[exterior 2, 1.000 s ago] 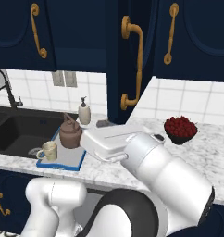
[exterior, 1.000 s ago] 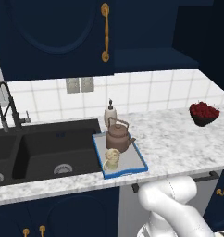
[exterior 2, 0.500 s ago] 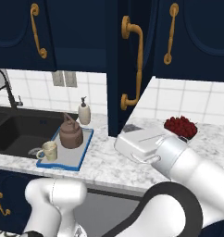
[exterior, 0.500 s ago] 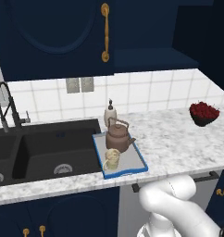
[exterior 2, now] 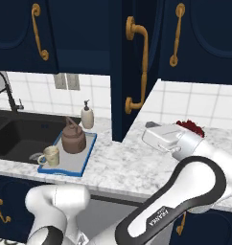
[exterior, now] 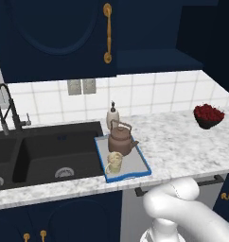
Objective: Pick the kettle from the counter and place it on the tray. Then pick the mug from the cabinet and place it on the tray. Then close the cabinet doors.
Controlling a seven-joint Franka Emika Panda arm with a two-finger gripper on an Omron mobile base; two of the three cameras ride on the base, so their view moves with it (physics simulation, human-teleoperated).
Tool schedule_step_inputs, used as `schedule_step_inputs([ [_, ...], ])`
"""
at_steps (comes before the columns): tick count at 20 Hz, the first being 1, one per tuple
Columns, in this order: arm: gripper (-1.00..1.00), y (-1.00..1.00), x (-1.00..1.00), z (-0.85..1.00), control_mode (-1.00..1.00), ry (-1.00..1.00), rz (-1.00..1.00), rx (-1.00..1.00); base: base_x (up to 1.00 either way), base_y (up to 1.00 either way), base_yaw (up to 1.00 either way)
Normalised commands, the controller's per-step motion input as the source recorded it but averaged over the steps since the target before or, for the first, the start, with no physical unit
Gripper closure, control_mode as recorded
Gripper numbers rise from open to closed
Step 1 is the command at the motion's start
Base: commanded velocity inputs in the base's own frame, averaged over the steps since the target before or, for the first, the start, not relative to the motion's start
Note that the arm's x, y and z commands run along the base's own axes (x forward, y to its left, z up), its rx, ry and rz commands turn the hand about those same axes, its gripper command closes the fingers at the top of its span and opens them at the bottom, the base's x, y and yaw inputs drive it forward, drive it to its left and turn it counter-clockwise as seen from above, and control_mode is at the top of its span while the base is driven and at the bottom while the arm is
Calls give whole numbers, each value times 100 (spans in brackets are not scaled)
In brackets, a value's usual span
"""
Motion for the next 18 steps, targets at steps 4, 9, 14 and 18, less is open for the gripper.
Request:
schedule_step_inputs([
  [4,100,29,92,0,-100,1,15,7,0,0,0],
  [9,100,72,39,3,-100,0,9,2,0,0,0],
  [14,100,91,7,25,-100,-5,0,0,0,0,0],
  [18,100,67,19,10,-100,-1,-11,0,0,0,0],
])
